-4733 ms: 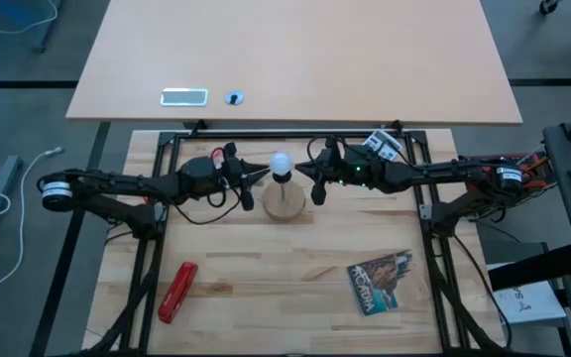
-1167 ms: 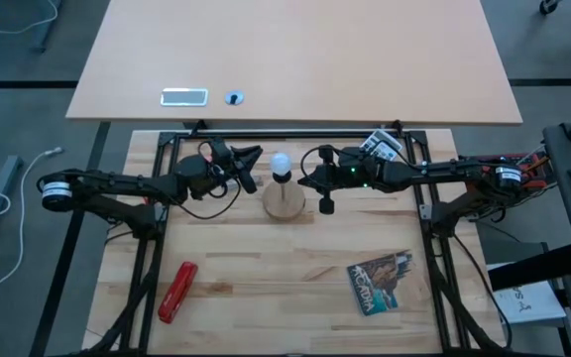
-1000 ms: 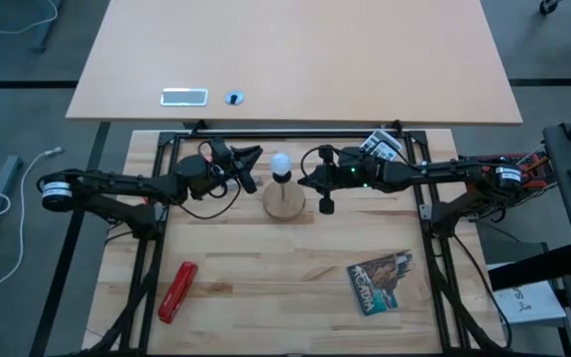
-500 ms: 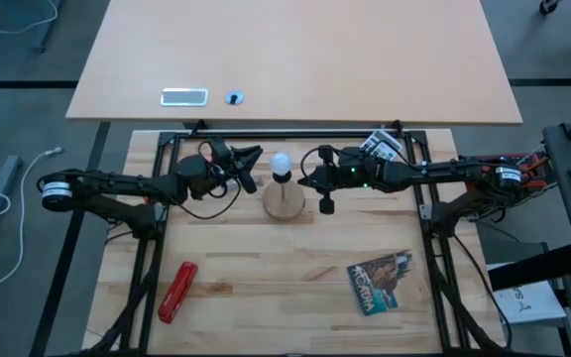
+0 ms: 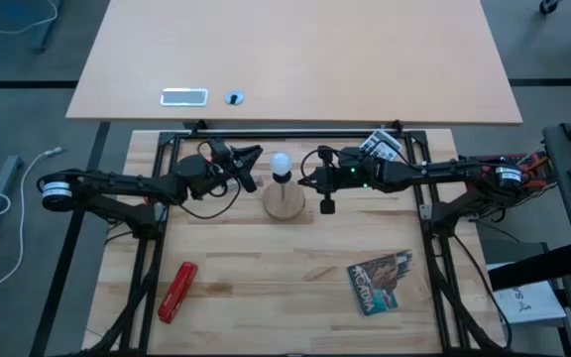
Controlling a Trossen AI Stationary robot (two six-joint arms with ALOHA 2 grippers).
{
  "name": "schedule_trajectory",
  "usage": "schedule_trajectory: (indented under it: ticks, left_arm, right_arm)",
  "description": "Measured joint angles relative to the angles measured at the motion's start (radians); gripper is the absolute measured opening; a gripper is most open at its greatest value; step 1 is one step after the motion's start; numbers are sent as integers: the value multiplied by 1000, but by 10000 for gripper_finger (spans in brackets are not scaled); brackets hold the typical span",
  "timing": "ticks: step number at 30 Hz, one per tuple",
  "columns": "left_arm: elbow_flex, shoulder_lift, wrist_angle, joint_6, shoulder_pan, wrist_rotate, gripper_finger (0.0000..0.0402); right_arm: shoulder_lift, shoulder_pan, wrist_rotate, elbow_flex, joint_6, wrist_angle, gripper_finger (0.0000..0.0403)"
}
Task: Screw lightbulb
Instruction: Insert the lightbulb into the lamp
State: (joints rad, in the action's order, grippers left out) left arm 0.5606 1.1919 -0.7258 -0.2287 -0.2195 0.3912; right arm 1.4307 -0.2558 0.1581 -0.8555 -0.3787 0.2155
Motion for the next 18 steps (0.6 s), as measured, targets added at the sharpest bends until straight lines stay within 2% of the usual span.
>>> schedule_trajectory:
  ticks: [5, 18]
  left_arm:
    - [0, 0, 0, -1, 0, 46, 48]
    - [0, 0, 0, -5, 0, 48, 48]
  right_arm:
    - [0, 0, 0, 0, -12, -2, 13]
    - [0, -27, 0, 0, -14, -10, 13]
